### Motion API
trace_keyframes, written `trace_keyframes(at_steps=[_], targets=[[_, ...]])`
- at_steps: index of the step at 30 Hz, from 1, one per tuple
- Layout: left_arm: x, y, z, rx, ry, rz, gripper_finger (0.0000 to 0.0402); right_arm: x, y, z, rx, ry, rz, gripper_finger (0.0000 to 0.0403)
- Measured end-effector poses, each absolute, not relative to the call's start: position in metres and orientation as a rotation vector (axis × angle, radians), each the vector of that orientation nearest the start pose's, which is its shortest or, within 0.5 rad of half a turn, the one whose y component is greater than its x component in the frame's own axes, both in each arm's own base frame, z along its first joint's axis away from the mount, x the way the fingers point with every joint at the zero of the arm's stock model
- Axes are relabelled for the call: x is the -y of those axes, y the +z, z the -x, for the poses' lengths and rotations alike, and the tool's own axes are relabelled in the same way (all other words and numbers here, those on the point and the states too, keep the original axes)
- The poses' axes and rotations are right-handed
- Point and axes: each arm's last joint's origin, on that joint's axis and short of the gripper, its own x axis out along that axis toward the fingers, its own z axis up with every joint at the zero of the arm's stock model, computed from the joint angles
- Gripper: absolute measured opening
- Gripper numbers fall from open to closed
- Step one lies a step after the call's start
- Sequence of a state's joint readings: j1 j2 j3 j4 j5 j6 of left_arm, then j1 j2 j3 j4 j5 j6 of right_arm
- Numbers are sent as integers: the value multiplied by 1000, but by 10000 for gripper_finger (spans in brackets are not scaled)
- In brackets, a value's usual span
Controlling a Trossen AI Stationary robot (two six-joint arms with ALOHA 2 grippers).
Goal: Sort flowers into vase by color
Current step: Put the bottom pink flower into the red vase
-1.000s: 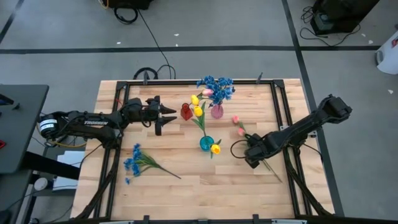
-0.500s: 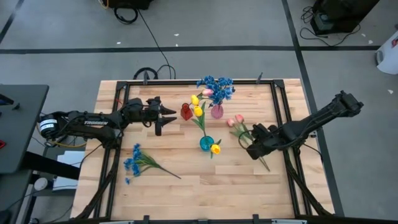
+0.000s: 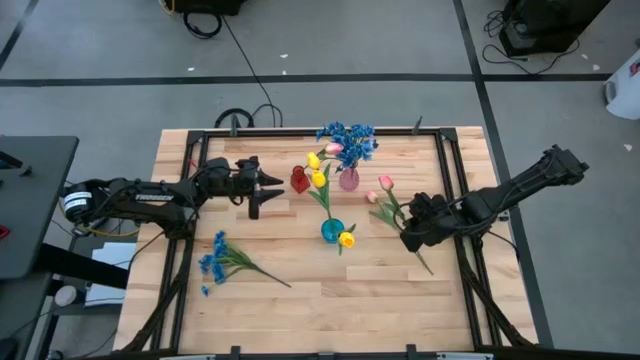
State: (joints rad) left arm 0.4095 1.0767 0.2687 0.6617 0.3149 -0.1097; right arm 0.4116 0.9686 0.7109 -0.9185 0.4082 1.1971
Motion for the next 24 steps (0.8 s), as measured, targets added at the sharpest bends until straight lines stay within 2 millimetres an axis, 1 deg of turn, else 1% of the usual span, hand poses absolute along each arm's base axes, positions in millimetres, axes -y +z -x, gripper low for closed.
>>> trace_keyframes(at_steps=[2, 4, 7, 10, 13, 15, 17, 19, 21, 24], targets=[[-70, 188, -188, -123, 78, 166, 157, -54, 236, -152, -850, -551, -593, 10], [-66, 191, -189, -104, 50, 158, 157, -56, 246, -154, -769, -489, -557, 10], [-56, 196, -191, -82, -1, 134, 157, -57, 265, -157, -640, -399, -507, 10], [-46, 200, -195, -69, -57, 101, 157, -58, 279, -160, -533, -305, -449, 10], [-40, 207, -200, -54, -49, 50, 157, -56, 288, -163, -444, -284, -350, 10], [-41, 214, -204, -33, 13, 35, 157, -53, 291, -166, -406, -309, -263, 10], [-42, 222, -207, -20, 33, 34, 157, -49, 295, -168, -371, -337, -202, 10], [-42, 232, -210, -5, 29, 33, 157, -45, 300, -171, -328, -345, -180, 10], [-41, 243, -215, -15, 10, 36, 157, -43, 305, -172, -290, -313, -167, 10], [-39, 263, -222, -47, -12, 3, 157, -39, 321, -171, -246, -259, -147, 10]])
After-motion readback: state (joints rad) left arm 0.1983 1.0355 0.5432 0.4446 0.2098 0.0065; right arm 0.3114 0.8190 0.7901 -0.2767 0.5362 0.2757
